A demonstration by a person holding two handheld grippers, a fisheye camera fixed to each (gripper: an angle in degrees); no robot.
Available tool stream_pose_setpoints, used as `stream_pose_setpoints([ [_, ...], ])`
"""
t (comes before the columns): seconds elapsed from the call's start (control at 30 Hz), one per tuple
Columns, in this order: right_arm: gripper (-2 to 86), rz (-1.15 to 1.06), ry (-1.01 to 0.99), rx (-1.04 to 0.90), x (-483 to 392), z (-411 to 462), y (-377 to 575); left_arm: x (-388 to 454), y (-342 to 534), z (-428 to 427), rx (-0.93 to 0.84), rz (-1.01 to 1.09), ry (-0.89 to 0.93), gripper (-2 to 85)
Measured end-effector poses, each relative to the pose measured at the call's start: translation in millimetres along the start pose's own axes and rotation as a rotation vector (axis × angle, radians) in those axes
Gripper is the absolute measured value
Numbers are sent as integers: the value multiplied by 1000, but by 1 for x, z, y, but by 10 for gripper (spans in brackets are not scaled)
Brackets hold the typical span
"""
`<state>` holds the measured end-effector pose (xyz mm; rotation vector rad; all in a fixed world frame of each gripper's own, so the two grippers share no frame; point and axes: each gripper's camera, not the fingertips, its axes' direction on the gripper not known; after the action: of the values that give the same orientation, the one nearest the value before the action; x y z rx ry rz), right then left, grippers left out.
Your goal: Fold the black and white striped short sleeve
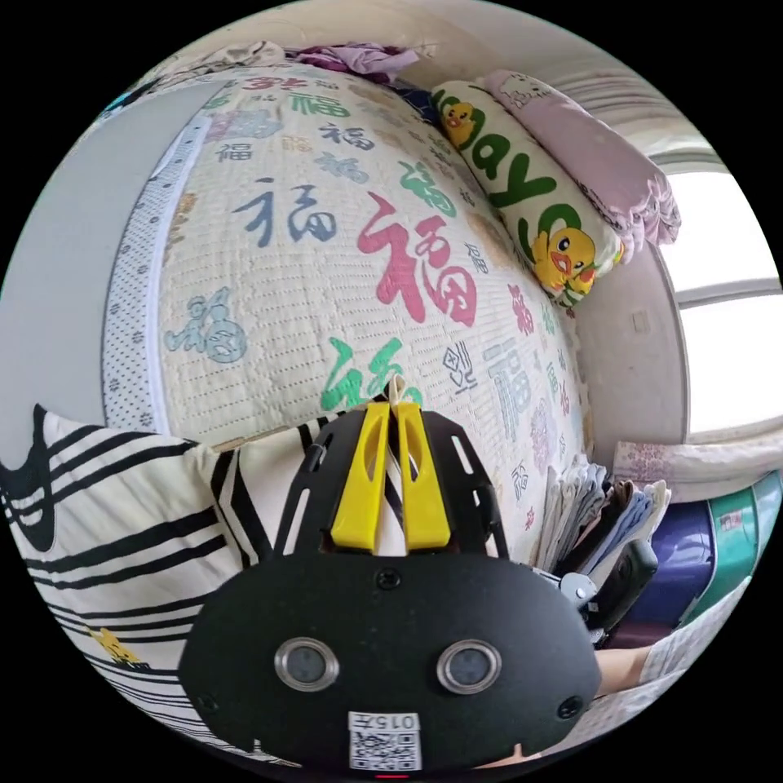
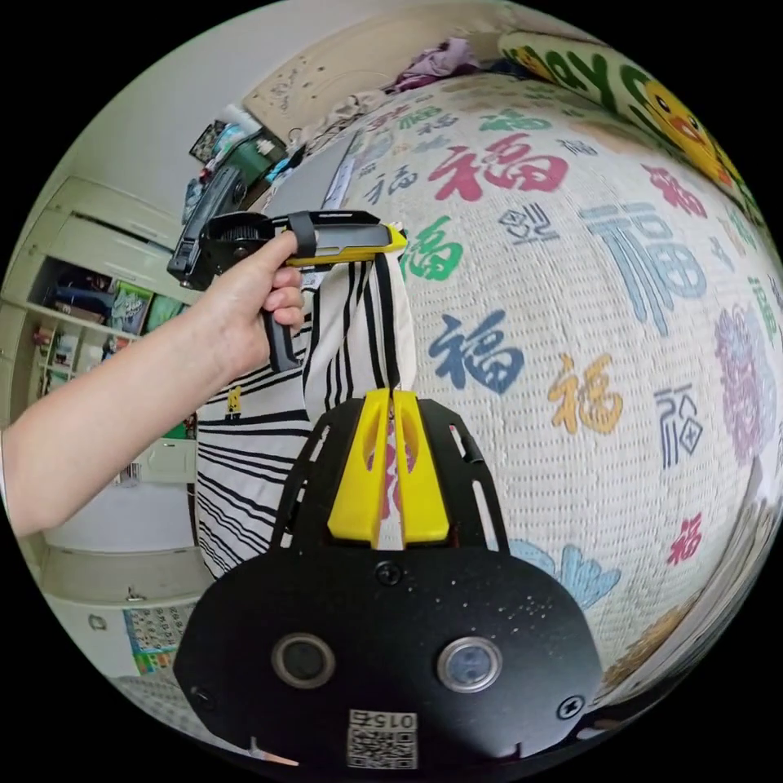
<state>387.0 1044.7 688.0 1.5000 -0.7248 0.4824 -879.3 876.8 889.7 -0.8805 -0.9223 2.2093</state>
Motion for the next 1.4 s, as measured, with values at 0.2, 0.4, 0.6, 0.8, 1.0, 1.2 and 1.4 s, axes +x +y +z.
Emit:
stream_pose_setpoints([
  [0.2,-1,68,29,-69,-7,27,8,-1,15,16,111,-184,-14,57],
  [0.4,-3,73,66,-119,-24,36,1,-24,49,-25,258,-324,237,72],
  [0.6,-4,113,164,-163,-33,37,19,-93,145,-113,280,-378,353,66],
  [0.8,-4,55,167,-147,-91,33,44,-230,275,-223,252,-676,20,63],
  [1.0,-4,-78,37,-187,-228,101,37,-356,340,-318,409,-821,-92,77],
  [1.2,-4,-356,-127,-219,-416,209,-20,-466,330,-329,445,-814,49,93],
  [1.4,0,-553,-166,-215,-569,293,-97,-520,314,-312,565,-792,276,76],
])
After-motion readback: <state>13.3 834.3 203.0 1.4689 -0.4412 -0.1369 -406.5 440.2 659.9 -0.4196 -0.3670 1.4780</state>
